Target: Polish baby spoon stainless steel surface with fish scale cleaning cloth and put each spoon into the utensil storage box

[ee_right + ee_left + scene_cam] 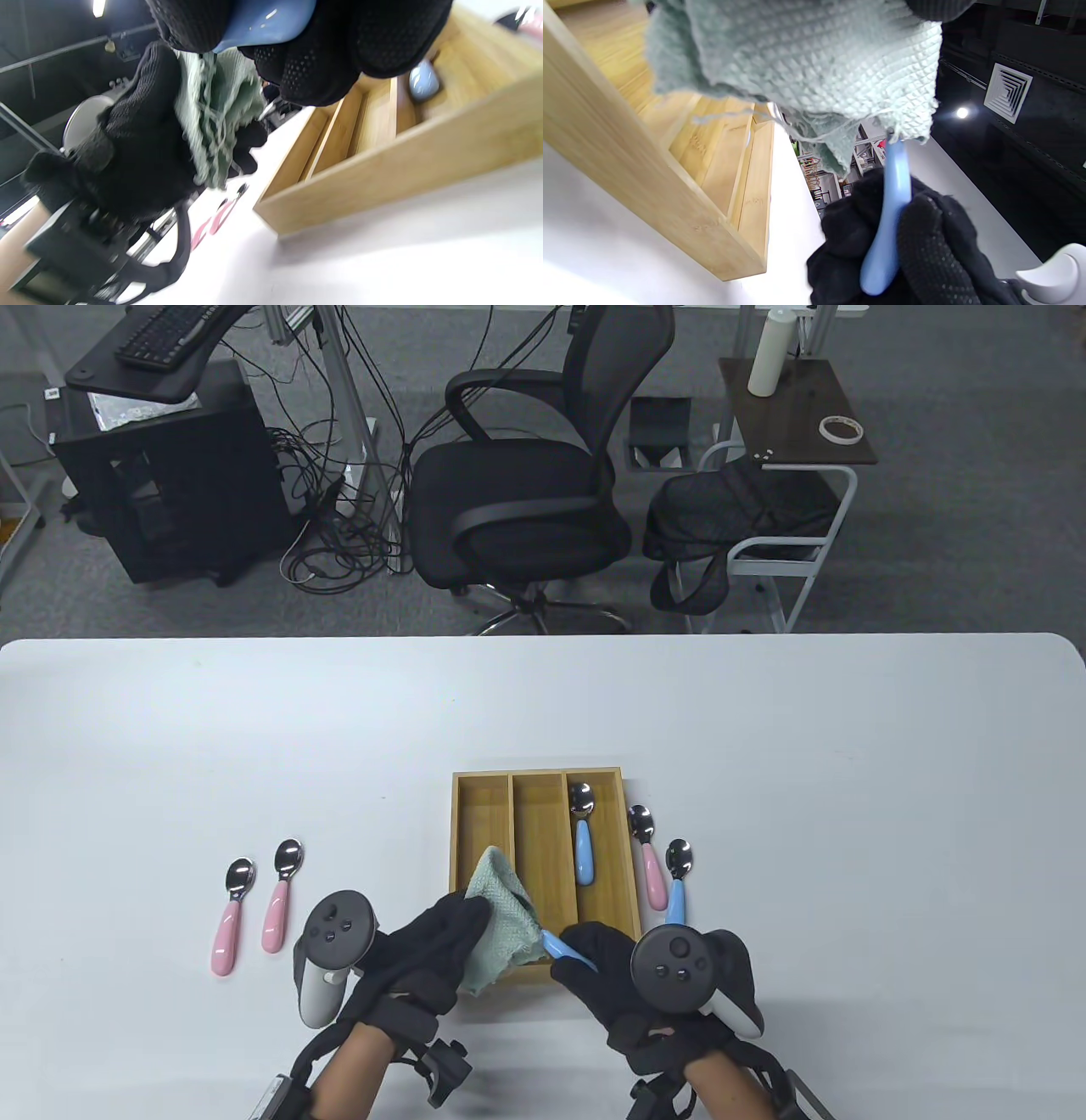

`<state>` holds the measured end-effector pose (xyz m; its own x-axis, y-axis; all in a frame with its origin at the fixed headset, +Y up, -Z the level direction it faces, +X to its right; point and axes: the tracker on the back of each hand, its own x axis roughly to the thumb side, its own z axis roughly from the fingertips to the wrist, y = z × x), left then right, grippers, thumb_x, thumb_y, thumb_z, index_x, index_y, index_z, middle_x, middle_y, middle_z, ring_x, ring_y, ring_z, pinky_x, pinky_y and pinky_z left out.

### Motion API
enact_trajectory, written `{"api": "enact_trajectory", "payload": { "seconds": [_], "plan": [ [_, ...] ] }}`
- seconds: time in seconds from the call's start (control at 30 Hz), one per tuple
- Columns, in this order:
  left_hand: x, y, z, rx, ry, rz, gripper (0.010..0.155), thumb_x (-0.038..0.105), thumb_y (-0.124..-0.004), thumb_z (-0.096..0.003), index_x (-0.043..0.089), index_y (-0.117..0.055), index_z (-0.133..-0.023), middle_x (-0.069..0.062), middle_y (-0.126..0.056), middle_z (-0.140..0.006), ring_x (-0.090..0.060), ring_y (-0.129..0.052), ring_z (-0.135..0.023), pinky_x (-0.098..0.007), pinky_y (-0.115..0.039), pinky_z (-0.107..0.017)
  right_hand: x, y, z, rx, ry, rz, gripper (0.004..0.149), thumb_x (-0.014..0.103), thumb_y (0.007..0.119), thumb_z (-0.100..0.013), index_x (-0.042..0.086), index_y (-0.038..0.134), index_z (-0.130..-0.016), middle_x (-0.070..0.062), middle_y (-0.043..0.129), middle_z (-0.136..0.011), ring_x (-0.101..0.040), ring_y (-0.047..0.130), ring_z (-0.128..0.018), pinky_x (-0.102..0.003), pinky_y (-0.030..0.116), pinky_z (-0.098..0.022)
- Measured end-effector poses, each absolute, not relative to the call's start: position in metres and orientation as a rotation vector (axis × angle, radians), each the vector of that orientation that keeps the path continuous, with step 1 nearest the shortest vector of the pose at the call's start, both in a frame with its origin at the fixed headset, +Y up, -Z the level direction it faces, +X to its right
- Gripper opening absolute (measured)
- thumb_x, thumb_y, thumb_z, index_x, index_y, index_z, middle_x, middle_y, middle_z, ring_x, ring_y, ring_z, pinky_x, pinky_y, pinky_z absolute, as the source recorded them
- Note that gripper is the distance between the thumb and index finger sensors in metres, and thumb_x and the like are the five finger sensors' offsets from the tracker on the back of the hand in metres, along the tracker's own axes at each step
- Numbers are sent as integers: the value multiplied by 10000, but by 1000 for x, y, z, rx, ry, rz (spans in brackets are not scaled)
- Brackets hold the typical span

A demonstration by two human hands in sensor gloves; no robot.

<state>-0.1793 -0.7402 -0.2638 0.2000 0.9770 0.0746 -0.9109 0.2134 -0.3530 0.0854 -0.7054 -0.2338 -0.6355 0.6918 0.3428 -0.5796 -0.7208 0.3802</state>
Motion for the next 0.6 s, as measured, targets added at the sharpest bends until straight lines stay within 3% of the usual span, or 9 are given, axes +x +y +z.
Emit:
{"api": "enact_trajectory", "payload": {
  "seconds": [0.1,0.2,0.27,0.33,0.43,0.6],
  "plan": [
    [-175,-737,-262,-244,-320,1285,589,549,-645,-592,146,-727,-1014,-60,-901,-884,-286,-999,-701,-500,-832,-554,79,-710,-230,677,338,2311,450,420,614,-646,133,585,-992,-98,767,-884,-250,921,-641,-430,823,-523],
    [-172,-730,-257,-106,-290,1103,579,591,-749,-518,153,-806,-892,15,-962,-708,-159,-1052,-526,-403,-902,-446,76,-711,-227,696,330,2302,454,417,608,-646,124,578,-992,-101,763,-879,-248,918,-634,-429,822,-517],
    [-172,-726,-256,-65,-289,1038,584,608,-757,-494,147,-839,-845,36,-986,-639,-118,-1069,-460,-370,-926,-400,76,-710,-225,706,287,2338,457,417,604,-646,119,575,-992,-101,761,-877,-244,917,-628,-424,822,-514],
    [-171,-725,-254,-57,-283,1044,571,577,-708,-533,111,-866,-822,23,-1009,-607,-123,-1083,-429,-371,-935,-379,75,-708,-225,712,233,2369,465,421,589,-647,112,569,-993,-101,757,-865,-234,911,-611,-416,822,-508],
    [-171,-727,-256,-109,-302,1113,576,505,-621,-596,45,-861,-845,-23,-1032,-629,-154,-1112,-458,-383,-954,-391,76,-706,-224,703,210,2369,479,419,564,-650,88,556,-995,-111,744,-842,-217,895,-578,-406,821,-491],
    [-169,-735,-263,-289,-322,1328,544,424,-650,-616,11,-773,-947,-104,-987,-752,-221,-1099,-572,-415,-945,-455,81,-703,-225,657,140,2383,481,419,539,-650,82,559,-992,-107,749,-820,-191,893,-548,-388,829,-471]
  ]
}}
